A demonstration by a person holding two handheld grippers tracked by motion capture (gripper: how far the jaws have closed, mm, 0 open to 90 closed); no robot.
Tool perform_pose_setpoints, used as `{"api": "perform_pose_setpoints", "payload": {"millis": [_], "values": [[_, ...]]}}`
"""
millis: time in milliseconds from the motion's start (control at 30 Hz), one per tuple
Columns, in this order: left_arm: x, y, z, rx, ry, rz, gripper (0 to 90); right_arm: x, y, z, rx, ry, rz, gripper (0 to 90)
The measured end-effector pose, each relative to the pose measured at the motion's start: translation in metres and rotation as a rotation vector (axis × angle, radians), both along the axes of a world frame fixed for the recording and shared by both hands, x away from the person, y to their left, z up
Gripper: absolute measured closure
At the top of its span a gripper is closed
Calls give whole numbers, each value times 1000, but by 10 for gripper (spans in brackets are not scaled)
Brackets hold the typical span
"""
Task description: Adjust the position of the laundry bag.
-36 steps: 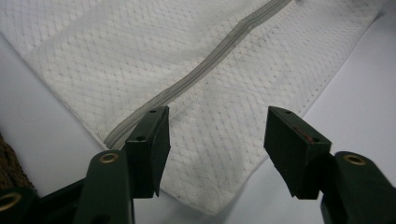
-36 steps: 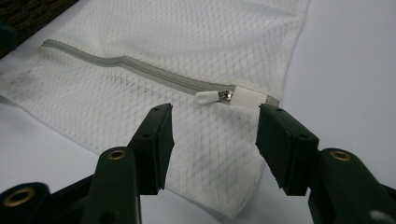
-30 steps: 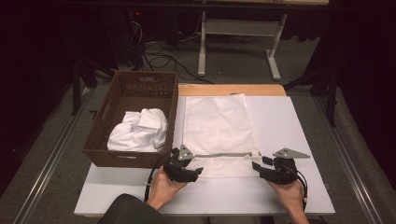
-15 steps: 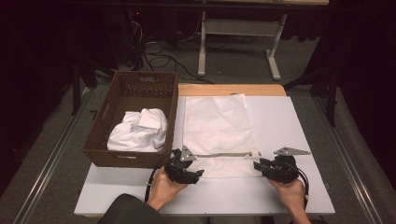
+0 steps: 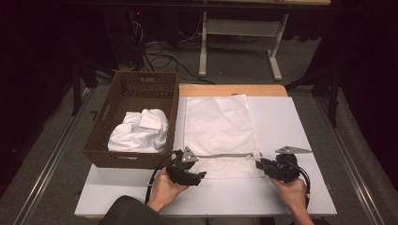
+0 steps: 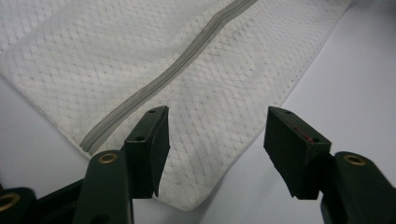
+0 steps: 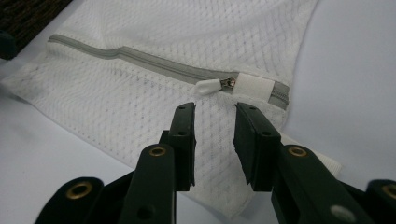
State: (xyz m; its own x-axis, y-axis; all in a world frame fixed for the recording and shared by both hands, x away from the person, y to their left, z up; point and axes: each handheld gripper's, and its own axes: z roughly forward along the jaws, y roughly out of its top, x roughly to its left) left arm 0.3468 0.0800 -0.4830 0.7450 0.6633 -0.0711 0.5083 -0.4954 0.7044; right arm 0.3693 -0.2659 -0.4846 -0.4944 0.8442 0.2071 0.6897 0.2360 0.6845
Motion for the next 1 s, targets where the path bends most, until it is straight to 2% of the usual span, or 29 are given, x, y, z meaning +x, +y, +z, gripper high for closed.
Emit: {"api": "perform_pose_setpoints", "payload": {"millis": [67, 133, 200, 233, 333, 500, 600, 767, 1000], "values": [[-3, -1, 3, 14, -33, 1, 413, 2, 0, 0, -7, 8, -21, 689], [-4, -1, 5, 5, -39, -6, 413, 3, -1, 2, -5, 4, -29, 695], [-4, -2, 7, -3, -29, -6, 409, 5, -2, 2, -2, -6, -32, 697], [-2, -2, 8, -23, -10, 2, 403, 7, -1, 1, 1, 3, -21, 710], [0, -3, 9, -37, 3, 2, 409, 8, 0, 0, -13, 19, -3, 734], [4, -9, 10, -49, 25, -30, 396, 9, 6, -1, -38, 24, 46, 789], [7, -13, 12, -57, 31, -40, 397, 10, 6, -2, -33, 24, 62, 826], [12, -19, 12, -85, 51, -47, 385, 13, 4, -4, -29, 35, 62, 837], [17, -30, 14, -76, 43, -54, 388, 17, 2, -5, -33, 25, 51, 875]]}}
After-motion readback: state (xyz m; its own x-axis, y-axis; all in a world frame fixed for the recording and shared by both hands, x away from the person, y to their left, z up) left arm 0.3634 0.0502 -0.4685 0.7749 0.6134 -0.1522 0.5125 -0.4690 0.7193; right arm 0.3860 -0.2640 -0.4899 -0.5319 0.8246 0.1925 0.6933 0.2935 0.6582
